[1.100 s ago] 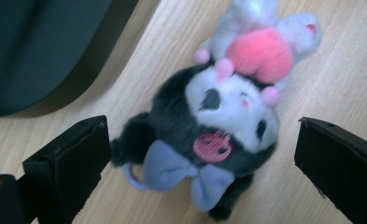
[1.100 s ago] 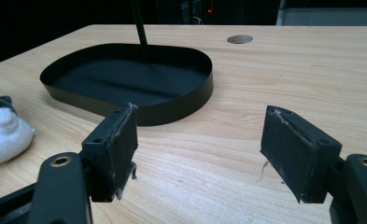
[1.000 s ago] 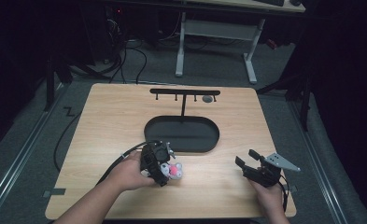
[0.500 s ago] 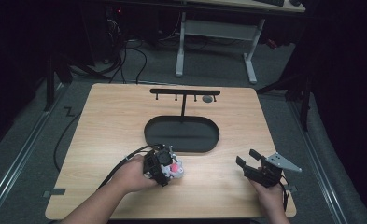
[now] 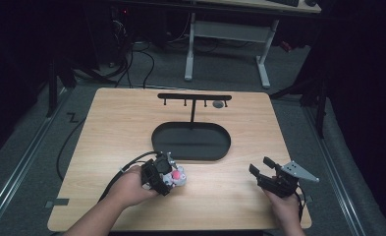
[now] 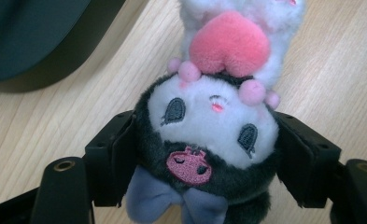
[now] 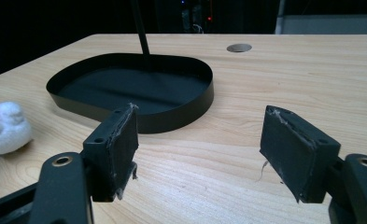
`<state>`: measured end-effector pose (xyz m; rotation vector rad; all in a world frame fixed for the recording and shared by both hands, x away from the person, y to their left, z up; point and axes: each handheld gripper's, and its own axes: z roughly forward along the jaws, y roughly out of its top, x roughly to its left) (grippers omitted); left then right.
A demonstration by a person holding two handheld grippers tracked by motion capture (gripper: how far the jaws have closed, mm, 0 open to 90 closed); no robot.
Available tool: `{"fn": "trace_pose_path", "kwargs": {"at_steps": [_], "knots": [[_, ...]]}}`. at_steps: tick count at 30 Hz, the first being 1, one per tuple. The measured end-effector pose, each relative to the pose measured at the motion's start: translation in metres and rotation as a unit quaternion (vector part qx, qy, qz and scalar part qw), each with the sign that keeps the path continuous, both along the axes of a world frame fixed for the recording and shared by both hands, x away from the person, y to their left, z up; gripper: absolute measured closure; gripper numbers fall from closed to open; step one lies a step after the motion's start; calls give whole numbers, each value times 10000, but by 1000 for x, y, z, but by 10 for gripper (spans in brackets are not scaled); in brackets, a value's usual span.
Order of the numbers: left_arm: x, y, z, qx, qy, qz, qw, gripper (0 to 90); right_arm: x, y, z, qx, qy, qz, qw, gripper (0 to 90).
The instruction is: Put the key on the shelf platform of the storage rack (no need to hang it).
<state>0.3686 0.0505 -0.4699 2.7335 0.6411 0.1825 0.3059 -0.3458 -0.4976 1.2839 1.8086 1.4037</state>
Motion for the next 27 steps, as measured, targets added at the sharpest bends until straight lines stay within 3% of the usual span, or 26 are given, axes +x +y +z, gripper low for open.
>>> {"fn": "trace_pose_path", "kwargs": {"at_steps": [6,18,27], "knots": [[0,7,-2,60,13,153,9999,288,1,-1,0,38,21,-7,10000,282],[5,12,8,-74,-75,419,9991,288,1,0,-1,17,4,9,10000,282],[13,13,13,-104,18,540,9985,288,1,1,-2,7,40,19,10000,281]]}}
